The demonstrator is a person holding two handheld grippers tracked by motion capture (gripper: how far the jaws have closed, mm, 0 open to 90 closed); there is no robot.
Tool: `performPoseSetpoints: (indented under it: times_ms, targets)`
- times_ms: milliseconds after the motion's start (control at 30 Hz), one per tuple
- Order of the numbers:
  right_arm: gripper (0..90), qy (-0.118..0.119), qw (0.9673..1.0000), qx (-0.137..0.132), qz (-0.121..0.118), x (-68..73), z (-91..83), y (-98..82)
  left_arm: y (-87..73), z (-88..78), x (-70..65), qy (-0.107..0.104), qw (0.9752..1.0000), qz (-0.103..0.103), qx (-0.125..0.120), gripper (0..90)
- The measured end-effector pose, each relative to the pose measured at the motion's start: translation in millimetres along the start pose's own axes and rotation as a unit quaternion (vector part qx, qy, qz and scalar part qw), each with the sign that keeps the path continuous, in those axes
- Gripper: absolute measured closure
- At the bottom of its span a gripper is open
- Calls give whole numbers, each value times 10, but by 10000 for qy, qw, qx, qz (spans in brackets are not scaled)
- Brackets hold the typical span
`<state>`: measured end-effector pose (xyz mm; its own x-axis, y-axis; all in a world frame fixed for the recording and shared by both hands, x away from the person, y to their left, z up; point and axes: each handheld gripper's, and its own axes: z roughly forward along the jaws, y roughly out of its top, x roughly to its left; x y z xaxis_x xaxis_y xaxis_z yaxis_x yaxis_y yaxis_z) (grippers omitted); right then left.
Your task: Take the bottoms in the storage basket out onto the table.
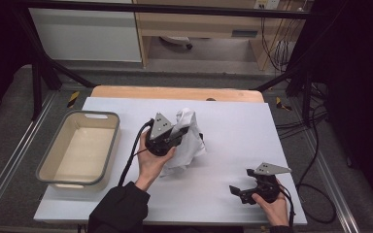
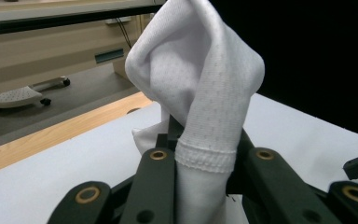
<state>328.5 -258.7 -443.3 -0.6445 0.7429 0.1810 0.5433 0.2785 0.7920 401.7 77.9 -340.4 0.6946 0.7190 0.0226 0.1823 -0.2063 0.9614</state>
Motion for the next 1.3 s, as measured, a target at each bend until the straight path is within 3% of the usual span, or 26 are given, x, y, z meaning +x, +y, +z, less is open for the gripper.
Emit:
performPoseSetpoints:
  times_ms: [867,1300]
  targets:
    - [7,-11,10000,8,-12,-2,0,-1,-244,131,-16,81,9998,-68,154,778]
    - [7,-9,10000,6,-9,0,0,0,-305,184,-29,0,9996,-82,264,774]
